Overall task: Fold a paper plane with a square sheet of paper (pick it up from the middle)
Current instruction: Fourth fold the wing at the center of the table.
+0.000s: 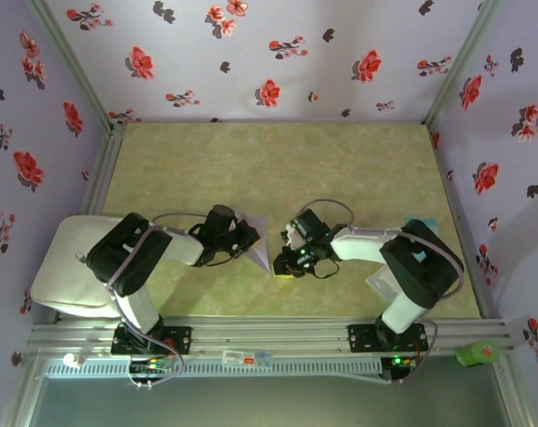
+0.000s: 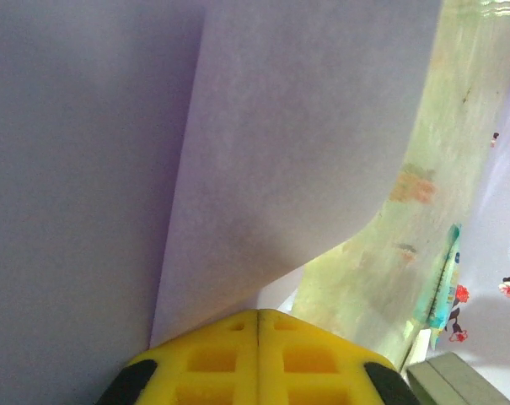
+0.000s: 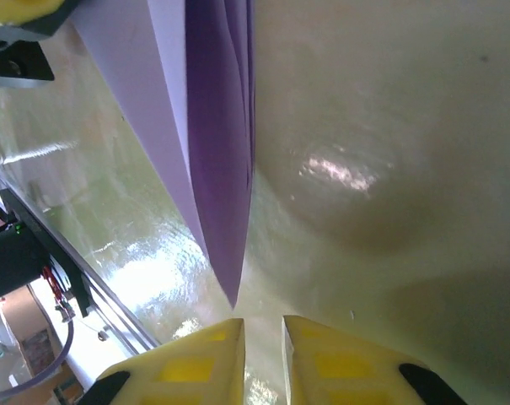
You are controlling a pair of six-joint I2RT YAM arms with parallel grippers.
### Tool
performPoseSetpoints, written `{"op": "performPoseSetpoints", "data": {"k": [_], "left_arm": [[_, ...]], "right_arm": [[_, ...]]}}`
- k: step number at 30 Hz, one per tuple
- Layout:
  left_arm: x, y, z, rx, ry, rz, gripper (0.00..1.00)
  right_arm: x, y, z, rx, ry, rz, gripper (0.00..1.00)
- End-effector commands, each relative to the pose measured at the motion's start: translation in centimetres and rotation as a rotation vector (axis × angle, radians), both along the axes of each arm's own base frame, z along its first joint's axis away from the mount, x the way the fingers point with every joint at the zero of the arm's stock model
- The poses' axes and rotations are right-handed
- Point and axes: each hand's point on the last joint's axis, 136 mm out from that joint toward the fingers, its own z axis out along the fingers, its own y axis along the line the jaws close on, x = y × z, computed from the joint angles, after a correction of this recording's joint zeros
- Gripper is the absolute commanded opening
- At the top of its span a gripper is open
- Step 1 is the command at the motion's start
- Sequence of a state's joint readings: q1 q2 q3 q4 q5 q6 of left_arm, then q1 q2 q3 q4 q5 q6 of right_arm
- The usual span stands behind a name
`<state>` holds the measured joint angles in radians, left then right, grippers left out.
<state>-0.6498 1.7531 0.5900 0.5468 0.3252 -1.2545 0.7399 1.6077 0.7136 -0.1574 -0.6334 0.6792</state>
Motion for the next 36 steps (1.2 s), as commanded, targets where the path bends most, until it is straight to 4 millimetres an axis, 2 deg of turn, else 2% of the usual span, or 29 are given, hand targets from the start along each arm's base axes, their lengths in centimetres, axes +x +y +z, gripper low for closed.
{"op": "performPoseSetpoints", "data": {"k": [1,3,5,7,9,11,17,26,30,36], "left_arm": [[-1.1,2.5,-3.3,0.118,0.076,0.045,0.02],[-1.2,2.5,-3.4,0.121,0.078,0.043,0.02],[-1.2,2.5,-3.4,0.121,0.079,0.042,0.02],[-1.2,2.5,-3.4,0.120,0.079,0.041,0.02],[-1.2,2.5,-3.4,0.120,0.076,0.040,0.02],[-1.3,2.5,-3.5,0.123,0.079,0.040,0.02],[-1.2,2.4,-3.4,0.119,0.077,0.040,0.02],[-1.2,2.4,-3.4,0.118,0.076,0.038,0.02],[-1.2,2.4,-3.3,0.115,0.075,0.039,0.02],[-1.2,2.4,-3.1,0.113,0.073,0.041,0.02]], "right_arm": [[1.5,-1.4,1.6,-0.055,-0.091,-0.063,0.22],[2.5,-0.9,3.0,0.013,-0.110,-0.109,0.21],[3.1,0.5,4.2,0.098,-0.097,-0.128,0.16],[3.5,1.8,4.7,0.148,-0.063,-0.145,0.09],[3.7,3.4,5.0,0.190,-0.060,-0.151,0.07],[3.9,4.6,4.8,0.199,-0.050,-0.154,0.05],[4.8,6.5,3.3,0.187,-0.030,-0.172,0.05],[5.0,6.2,1.0,0.139,-0.011,-0.179,0.05],[4.2,5.4,-0.1,0.119,0.010,-0.172,0.05],[3.1,5.0,-0.6,0.135,0.040,-0.155,0.05]]}}
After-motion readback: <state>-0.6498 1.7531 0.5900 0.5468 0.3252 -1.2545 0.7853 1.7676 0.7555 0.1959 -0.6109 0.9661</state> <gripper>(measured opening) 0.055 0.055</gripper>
